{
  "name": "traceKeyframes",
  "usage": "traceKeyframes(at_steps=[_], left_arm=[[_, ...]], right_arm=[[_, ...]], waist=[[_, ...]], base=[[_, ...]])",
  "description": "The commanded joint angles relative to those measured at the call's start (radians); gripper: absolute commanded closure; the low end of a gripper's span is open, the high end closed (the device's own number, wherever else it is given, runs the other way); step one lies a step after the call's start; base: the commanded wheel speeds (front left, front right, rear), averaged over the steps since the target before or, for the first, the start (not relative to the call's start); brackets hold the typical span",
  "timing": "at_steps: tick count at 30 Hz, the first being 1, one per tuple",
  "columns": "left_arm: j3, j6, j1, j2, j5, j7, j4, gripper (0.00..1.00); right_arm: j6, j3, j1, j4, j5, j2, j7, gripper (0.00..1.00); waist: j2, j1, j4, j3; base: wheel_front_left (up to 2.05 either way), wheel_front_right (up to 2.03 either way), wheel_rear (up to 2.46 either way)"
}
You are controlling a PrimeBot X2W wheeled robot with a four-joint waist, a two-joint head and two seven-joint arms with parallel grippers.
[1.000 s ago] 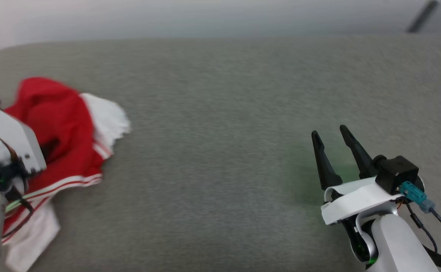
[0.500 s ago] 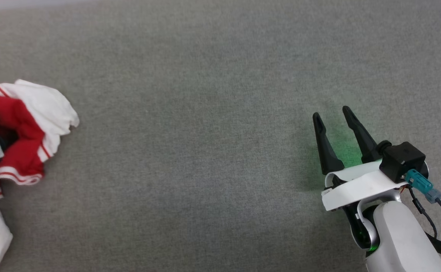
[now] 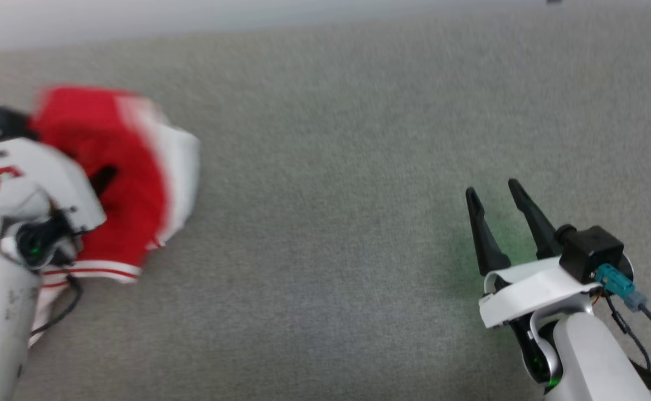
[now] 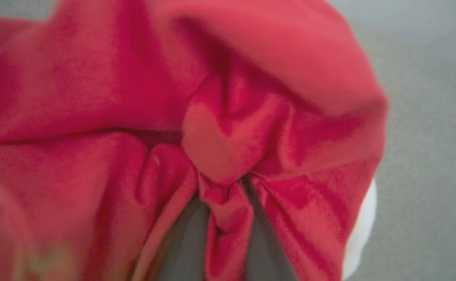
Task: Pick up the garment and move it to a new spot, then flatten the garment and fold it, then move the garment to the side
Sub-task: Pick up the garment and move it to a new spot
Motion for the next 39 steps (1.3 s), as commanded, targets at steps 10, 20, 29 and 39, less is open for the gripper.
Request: traceKeyframes(at_steps=[10,20,29,39], left_arm=[[-0.117,0.002,-0.046,-0.071,-0.097,0.067,-0.303,1.00],[-0.243,0.009,-0.169,-0.304,-0.141,0.186,-0.423,1.00],[-0.367,0.002,-0.264,-0.304,-0.005,0.111,-0.106,1.00],[-0.632,0.001,-0.284,-0.203,0.087,0.153,0.055,1.00]], right_arm=[[0.000,-0.022,0.056,-0.005,0.022,0.012,-0.001,0.00],[0.000,-0.051,0.071,-0.029,0.101,0.020,-0.001,0.00],[0.000,-0.042,0.047,-0.034,0.181,0.020,-0.001,0.00],[0.000,-0.038,0.065,-0.041,0.224,0.020,-0.001,0.00]], waist=[[0.0000,0.0000,-0.018,-0.130],[0.0000,0.0000,-0.187,-0.065],[0.0000,0.0000,-0.345,-0.010],[0.0000,0.0000,-0.399,0.022]], base=[[0.00,0.00,0.00],[0.00,0.00,0.00],[0.00,0.00,0.00],[0.00,0.00,0.00]])
